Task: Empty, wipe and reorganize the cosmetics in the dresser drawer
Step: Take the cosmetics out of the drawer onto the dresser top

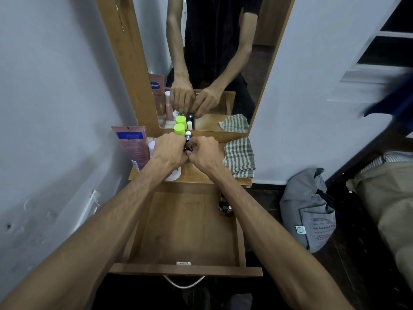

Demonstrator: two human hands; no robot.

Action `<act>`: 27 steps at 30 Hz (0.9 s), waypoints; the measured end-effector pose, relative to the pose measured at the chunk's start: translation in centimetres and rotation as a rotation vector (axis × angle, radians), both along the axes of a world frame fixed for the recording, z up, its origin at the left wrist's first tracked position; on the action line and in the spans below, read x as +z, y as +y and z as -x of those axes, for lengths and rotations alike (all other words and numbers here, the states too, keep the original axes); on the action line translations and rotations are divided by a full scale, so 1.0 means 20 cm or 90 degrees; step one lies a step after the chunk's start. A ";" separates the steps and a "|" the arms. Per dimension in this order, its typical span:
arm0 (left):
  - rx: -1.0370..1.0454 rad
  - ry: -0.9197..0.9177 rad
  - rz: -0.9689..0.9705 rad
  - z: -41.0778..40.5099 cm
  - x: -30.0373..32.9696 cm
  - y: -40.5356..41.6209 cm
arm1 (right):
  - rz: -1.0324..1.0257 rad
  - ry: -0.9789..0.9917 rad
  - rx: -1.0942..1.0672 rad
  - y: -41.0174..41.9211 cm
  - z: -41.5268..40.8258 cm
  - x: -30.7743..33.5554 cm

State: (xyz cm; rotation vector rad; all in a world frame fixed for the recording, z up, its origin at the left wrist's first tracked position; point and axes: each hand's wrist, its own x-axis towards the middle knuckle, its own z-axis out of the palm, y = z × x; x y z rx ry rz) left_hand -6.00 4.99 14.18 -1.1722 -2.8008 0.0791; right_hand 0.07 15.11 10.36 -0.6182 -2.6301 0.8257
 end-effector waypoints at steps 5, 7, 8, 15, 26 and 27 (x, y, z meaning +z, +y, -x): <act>-0.009 0.011 0.011 0.00 0.00 -0.01 | 0.007 0.010 0.012 -0.02 -0.02 0.00; -0.014 0.034 0.022 -0.01 0.01 -0.02 | 0.006 0.029 0.013 -0.02 -0.04 0.00; -0.015 0.047 0.026 -0.01 0.02 -0.02 | 0.004 0.040 0.012 -0.01 -0.05 0.00; -0.034 0.115 -0.029 -0.06 0.01 -0.05 | 0.002 0.073 0.018 0.03 -0.19 0.00; -0.184 0.107 -0.111 -0.24 -0.08 -0.06 | -0.015 0.080 0.008 0.06 -0.48 -0.05; -0.202 0.084 -0.114 -0.28 -0.10 -0.06 | -0.017 0.068 0.011 0.06 -0.52 -0.05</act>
